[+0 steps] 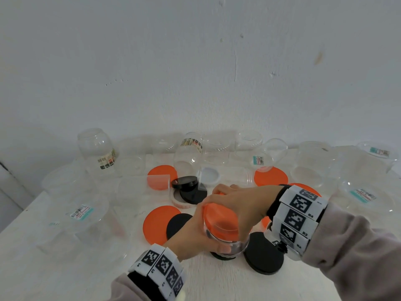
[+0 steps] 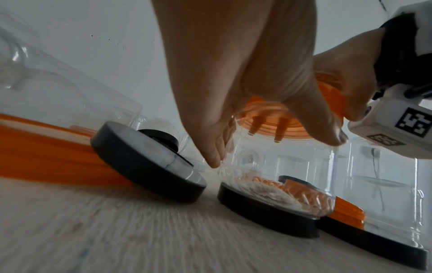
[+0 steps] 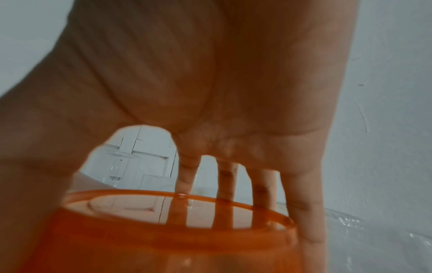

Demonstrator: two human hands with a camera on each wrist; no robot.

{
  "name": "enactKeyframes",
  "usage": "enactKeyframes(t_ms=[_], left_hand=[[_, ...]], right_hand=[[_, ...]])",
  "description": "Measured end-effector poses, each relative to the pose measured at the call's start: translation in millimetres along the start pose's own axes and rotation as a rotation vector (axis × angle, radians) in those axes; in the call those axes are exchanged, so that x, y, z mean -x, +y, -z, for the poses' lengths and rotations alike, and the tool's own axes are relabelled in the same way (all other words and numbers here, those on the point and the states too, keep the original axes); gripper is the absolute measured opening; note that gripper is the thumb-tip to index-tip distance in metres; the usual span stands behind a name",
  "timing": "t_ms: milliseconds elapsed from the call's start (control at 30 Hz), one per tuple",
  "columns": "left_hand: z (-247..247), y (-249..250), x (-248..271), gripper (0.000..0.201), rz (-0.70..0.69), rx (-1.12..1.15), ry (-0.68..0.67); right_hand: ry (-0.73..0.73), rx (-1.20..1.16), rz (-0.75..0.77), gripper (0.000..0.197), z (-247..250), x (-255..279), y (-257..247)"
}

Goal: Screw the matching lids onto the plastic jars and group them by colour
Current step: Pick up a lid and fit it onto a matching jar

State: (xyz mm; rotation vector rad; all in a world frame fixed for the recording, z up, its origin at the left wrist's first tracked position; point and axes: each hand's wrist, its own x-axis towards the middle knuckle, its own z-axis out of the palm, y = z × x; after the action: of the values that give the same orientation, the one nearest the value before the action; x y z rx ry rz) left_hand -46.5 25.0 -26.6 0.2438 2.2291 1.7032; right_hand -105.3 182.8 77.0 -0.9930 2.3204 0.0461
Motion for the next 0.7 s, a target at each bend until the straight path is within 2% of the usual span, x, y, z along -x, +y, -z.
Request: enactKeyframes(t_ms=[700], left_hand=[[-3.1, -8.3, 3.4, 0.101, -0.03, 0.076, -0.021]], right_hand=[[-0.076, 0.078, 0.083, 0.105, 6.3, 5.0, -4.6]])
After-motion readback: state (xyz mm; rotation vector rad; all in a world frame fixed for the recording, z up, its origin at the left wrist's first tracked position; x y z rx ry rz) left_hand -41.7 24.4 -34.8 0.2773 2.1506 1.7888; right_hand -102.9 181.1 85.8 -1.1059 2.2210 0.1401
